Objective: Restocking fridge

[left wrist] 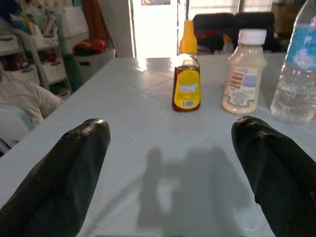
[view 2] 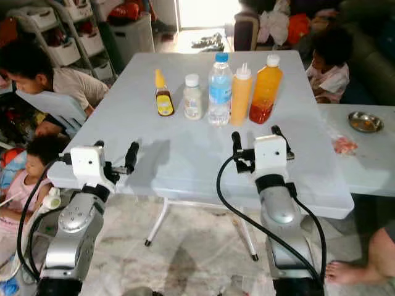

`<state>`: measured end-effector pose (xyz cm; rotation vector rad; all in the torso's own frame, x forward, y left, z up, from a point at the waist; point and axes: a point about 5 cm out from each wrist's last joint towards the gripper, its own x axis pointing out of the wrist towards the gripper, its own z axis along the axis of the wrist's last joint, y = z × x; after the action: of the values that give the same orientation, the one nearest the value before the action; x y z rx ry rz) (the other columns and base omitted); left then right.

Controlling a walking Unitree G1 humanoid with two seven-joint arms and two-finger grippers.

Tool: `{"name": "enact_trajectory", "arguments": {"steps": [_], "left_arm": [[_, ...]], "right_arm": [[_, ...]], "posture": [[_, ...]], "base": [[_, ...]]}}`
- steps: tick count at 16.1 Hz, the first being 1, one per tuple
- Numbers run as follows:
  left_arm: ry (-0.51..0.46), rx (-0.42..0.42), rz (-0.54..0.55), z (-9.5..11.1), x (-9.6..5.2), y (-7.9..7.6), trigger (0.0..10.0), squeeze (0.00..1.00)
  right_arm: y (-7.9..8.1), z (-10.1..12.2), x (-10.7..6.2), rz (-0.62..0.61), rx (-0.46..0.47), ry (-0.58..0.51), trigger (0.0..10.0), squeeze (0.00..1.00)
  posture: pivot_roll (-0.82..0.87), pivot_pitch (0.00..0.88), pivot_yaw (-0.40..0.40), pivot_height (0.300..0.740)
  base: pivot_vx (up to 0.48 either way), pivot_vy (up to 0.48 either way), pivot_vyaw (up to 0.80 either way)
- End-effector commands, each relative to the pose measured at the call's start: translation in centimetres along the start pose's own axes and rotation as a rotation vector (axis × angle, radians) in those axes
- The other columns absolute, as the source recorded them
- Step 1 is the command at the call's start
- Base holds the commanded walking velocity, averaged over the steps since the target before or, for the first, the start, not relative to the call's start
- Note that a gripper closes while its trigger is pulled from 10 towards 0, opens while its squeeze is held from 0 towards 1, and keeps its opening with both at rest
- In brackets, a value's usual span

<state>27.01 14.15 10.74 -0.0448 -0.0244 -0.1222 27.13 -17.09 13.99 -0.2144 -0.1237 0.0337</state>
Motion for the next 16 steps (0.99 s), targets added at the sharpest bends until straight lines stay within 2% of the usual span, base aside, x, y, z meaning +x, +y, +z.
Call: {"name": "enact_trajectory", "arguments": {"steps": [1,10,16], "left_arm": [[-0.014,-0.004,-0.02,0.5,0.1,-0.2,10.0,0.0],[-0.001,-0.018,-0.025,0.4,0.0,-0.3,10.0,0.0],[-0.002,-0.028,-0.016,0.4,0.0,-0.3,10.0,0.0]], "right_arm": [[-0.3,-0.2,-0.2,-0.01,-0.002,0.013,10.0,0.0],[0.4,-0.3,-0.7,0.062,-0.041,0.008,10.0,0.0],[0.9,-0.2,-0.5,0.087,-0.049,-0.004,10.0,0.0]], "posture": [[-0.07,0.0,0.081,0.74],[-0.08,0.0,0.077,0.74],[-0.08,0.0,0.07,0.74]], "base": [[0.424,0.0,0.0],[0.416,0.0,0.0],[0.0,0.0,0.0]]}}
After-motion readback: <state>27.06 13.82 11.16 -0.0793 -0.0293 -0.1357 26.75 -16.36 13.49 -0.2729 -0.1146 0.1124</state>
